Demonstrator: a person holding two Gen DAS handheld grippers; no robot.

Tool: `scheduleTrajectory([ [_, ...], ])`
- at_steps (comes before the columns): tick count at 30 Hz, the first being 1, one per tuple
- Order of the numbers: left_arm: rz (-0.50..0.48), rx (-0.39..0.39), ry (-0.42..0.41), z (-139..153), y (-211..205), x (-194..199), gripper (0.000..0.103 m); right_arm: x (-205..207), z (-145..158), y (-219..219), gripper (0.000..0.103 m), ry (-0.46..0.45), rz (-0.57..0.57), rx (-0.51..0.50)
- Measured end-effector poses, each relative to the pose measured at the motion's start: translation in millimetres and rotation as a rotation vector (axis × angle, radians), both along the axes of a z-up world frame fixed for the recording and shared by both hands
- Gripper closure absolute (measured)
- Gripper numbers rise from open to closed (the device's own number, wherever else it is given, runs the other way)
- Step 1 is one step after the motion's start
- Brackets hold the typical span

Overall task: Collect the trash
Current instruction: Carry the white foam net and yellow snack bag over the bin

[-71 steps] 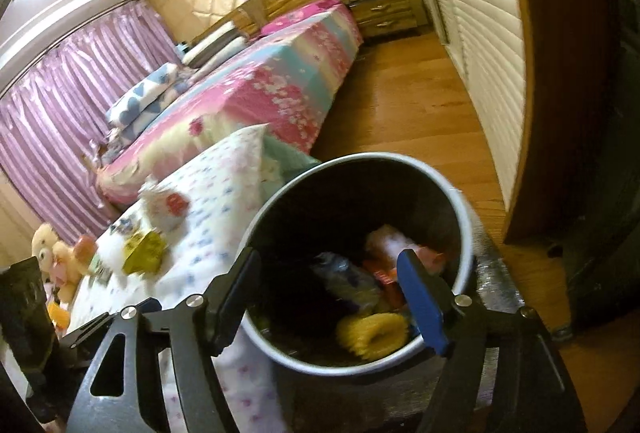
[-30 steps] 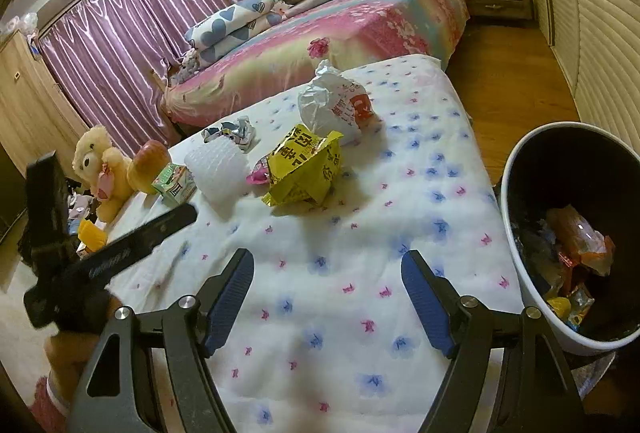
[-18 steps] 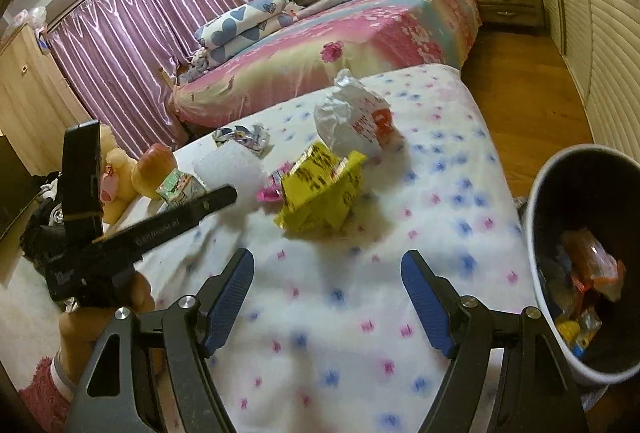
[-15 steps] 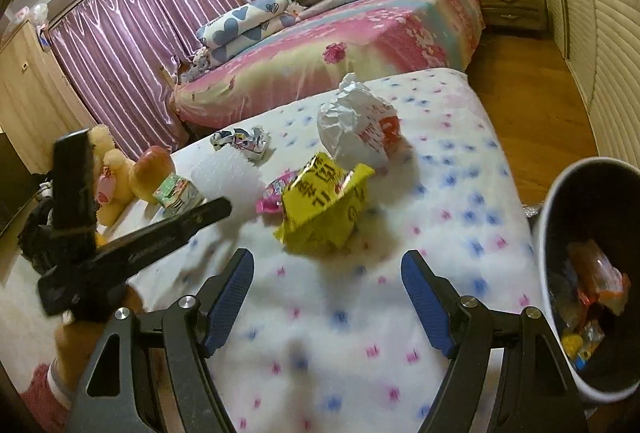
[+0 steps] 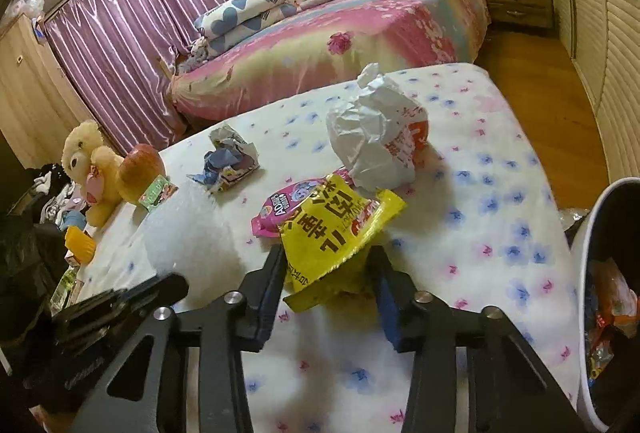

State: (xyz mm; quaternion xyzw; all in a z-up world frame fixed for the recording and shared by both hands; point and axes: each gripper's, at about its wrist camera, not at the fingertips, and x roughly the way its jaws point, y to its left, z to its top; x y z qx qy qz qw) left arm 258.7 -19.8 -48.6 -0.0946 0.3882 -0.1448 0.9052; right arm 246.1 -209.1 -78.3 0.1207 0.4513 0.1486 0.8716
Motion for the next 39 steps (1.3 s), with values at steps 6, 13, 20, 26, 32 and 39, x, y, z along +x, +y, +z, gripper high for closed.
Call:
scheduleTrajectory([
  [6,-0.037,-0.015,-0.008,7.5,-6.9,-18.2,0.095,-20.4,8.6,-11.5,0.063,-0.010,-0.011,0.008],
  [13,-0.088,-0.031,-0.012,14.9,-24.8,-32.7,0.095,-50.7,18.6,-38.4,0.063,-0.021,-0.055,0.017],
  [20,-0.145,-0.027,-0.012,17.3,-51.2,-44.7,0.095,-69.7,27.8,-64.5,0.063,-0.037,-0.106,0.016],
  [26,-0.195,-0.025,-0.008,18.5,-74.7,-47.6,0.095,-83.9,31.3,-90.9,0.063,-0.044,-0.151,0.011],
  [32,-0.242,-0.021,-0.008,21.2,-97.0,-44.0,0.095,-94.1,31.1,-114.4,0.063,-0.044,-0.200,0.005],
  [39,-0.292,-0.009,-0.013,22.3,-123.6,-40.9,0.095,-102.5,29.7,-144.3,0.063,-0.037,-0.260,0.005],
])
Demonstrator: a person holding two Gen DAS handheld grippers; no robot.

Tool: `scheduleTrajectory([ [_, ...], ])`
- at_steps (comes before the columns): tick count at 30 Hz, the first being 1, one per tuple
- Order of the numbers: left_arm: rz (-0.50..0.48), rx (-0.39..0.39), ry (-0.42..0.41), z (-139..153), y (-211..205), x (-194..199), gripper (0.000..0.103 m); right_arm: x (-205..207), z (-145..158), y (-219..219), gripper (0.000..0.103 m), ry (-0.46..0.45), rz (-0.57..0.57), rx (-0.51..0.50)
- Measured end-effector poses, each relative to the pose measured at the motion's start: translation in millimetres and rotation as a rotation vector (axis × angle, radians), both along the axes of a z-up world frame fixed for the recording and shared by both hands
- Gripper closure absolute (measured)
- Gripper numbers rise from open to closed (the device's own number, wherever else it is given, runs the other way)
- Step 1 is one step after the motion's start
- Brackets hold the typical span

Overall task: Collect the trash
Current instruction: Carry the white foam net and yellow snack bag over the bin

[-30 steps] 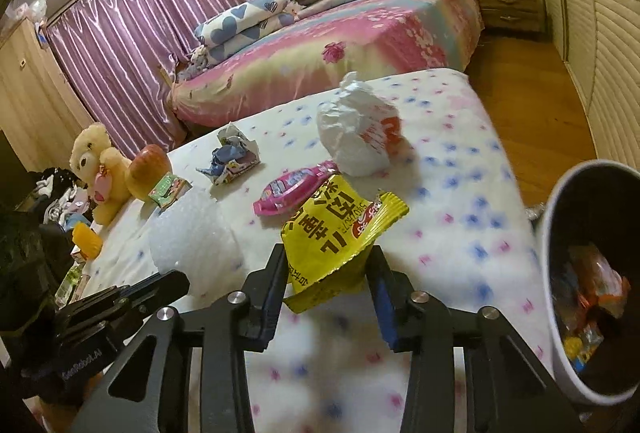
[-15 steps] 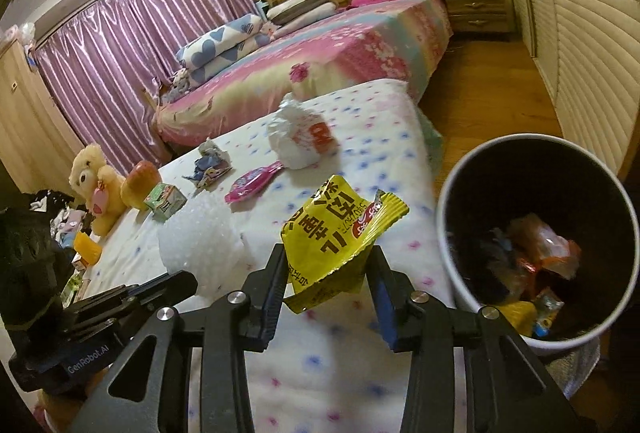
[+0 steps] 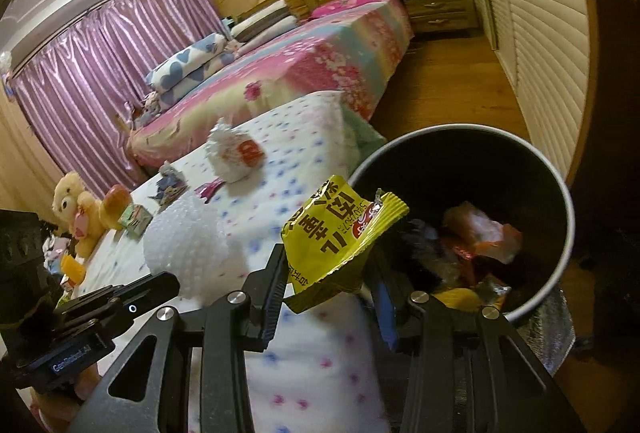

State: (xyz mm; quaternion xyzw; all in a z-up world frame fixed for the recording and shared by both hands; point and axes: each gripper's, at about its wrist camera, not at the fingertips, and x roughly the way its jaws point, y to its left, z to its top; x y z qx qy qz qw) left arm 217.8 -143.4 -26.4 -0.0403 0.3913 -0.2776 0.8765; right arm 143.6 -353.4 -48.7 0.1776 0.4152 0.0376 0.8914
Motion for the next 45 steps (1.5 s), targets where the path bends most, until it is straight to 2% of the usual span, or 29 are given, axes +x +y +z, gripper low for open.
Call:
scheduleTrajectory([
  [13,-0.068,0.026,0.008,-4.9,-45.5,11.0,0.095,-8.4,-6.1,-38.5,0.063,0.013,-0.076,-0.001],
  [26,-0.128,0.063,0.008,-12.9,-89.5,38.3,0.095,-1.4,-13.5,-69.1,0.063,0.042,-0.131,0.003],
  [45,-0.150,0.095,0.029,-23.4,-128.7,63.6,0.095,19.9,-19.1,-89.4,0.062,0.070,-0.149,-0.006],
])
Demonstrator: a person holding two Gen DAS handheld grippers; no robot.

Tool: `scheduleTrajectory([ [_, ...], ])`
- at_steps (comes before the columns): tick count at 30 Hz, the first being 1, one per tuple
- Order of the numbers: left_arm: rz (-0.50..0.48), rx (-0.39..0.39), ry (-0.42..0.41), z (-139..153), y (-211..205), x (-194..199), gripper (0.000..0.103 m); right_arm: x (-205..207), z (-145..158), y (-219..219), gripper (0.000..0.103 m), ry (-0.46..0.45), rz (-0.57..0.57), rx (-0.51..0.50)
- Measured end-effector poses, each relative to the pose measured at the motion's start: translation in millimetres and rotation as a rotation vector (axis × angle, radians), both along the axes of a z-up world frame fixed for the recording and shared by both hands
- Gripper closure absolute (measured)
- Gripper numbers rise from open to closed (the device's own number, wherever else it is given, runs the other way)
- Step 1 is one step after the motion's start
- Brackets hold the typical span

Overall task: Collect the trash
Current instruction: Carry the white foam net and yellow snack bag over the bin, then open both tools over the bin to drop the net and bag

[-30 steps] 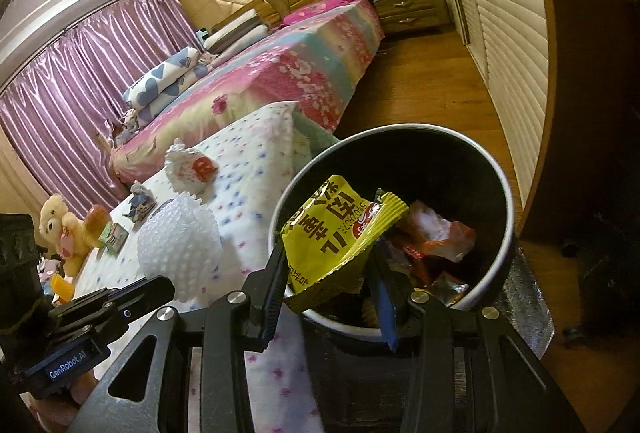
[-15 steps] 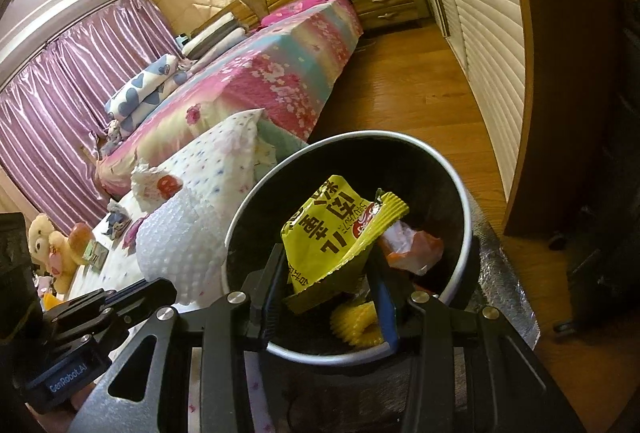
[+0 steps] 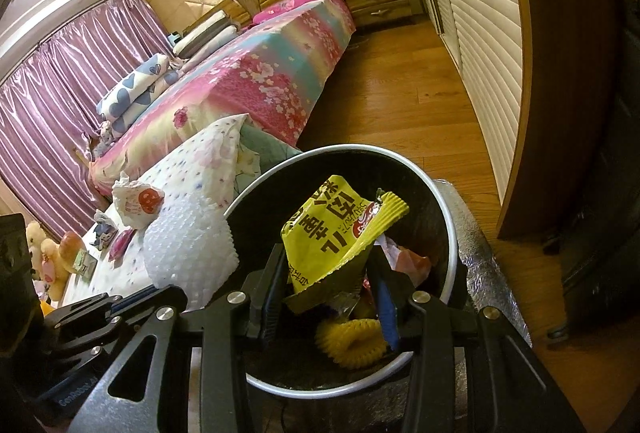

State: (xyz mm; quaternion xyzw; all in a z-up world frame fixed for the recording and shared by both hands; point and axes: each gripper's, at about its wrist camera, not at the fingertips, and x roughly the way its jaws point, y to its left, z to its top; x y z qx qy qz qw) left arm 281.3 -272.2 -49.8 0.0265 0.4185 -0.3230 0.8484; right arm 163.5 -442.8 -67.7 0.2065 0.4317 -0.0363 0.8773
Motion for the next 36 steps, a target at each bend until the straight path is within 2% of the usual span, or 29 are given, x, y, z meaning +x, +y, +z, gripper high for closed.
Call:
scheduleTrajectory([
  [16,-0.011,-0.003,0.021,-2.5,-8.3,2.2,0.095,4.2,-3.3,-4.5,0.059,0.007,-0.001,0.003],
  [24,0.015,-0.006,0.021,-2.0,0.6,-2.8,0.065,3.9,-5.7,-10.6,0.046,0.008,-0.025,0.017],
  [27,0.036,-0.021,0.013,1.2,11.5,-9.6,0.061,0.0,-3.1,-9.2,0.039,-0.002,-0.031,0.023],
  [30,0.072,-0.030,0.005,2.8,29.5,-19.5,0.057,-3.9,0.3,-4.5,0.039,-0.009,-0.030,0.027],
  [34,0.128,-0.042,0.003,3.0,55.3,-31.3,0.057,-7.2,5.1,9.8,0.032,-0.026,-0.016,0.040],
  [36,0.163,-0.046,0.003,2.9,70.5,-37.7,0.056,-7.4,7.0,19.8,0.031,-0.032,0.005,0.042],
])
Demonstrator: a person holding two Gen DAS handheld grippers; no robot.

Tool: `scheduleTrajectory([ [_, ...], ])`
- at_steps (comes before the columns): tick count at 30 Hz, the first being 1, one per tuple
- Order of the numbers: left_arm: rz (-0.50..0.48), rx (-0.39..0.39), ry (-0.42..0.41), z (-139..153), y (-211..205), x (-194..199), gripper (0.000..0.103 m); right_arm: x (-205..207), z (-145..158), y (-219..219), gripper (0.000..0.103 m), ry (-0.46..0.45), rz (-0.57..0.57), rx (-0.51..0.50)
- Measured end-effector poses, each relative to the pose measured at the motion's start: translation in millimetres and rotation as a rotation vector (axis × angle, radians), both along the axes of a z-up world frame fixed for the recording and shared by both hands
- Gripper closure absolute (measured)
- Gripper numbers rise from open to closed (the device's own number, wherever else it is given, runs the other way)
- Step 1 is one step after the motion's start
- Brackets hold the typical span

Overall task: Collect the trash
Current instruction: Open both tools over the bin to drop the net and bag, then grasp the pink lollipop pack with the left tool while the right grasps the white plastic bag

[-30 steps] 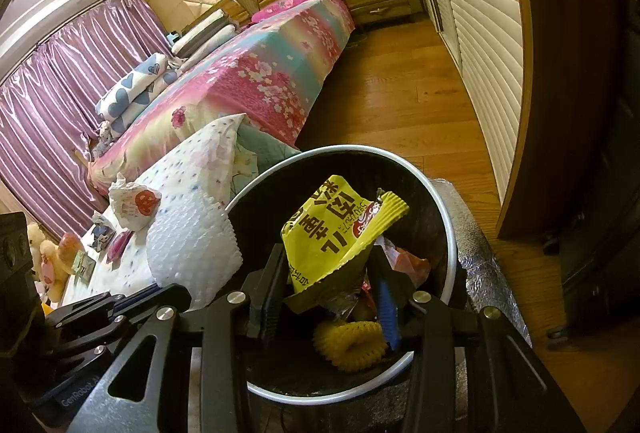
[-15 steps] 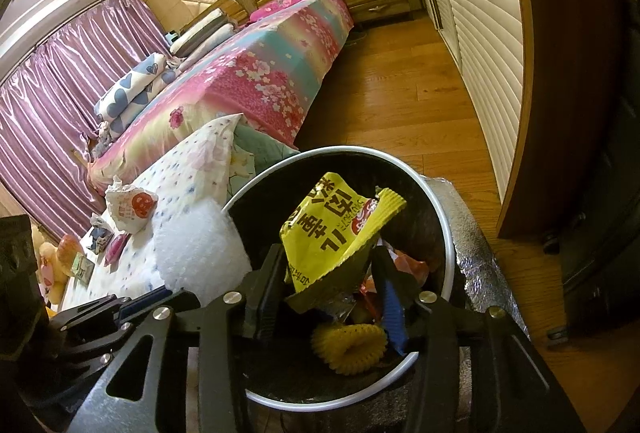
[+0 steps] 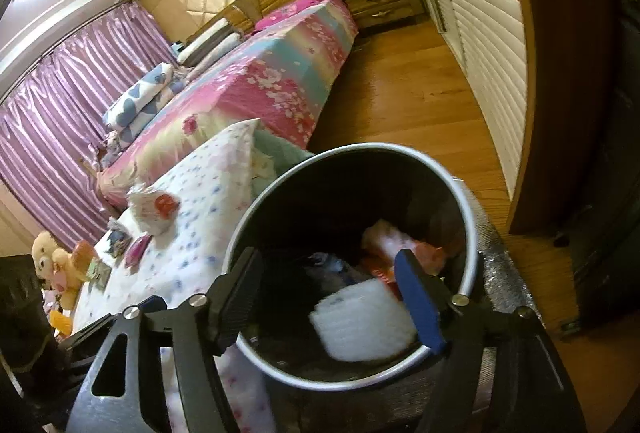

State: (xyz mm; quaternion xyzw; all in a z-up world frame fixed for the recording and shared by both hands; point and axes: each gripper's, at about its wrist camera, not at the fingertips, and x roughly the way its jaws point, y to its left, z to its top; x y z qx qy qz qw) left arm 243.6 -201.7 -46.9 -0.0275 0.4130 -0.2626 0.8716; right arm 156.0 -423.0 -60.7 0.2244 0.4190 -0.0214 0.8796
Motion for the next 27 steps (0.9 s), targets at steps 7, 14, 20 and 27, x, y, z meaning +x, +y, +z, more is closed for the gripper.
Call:
scheduleTrajectory([
  [7,0.120,-0.014,0.008,-0.9,50.7,-17.0,0.051,3.8,5.2,42.1,0.025,-0.014,0.081,-0.031],
  [14,0.220,-0.004,0.004,3.1,97.5,-28.0,0.051,12.5,4.1,79.9,0.025,-0.008,0.158,-0.024],
  [20,0.272,0.004,0.011,1.7,126.9,-22.9,0.051,22.3,2.0,109.1,0.025,-0.007,0.214,-0.021],
  [27,0.297,0.029,0.015,-0.1,145.3,-9.8,0.049,37.0,-3.0,128.3,0.025,-0.003,0.259,-0.013],
])
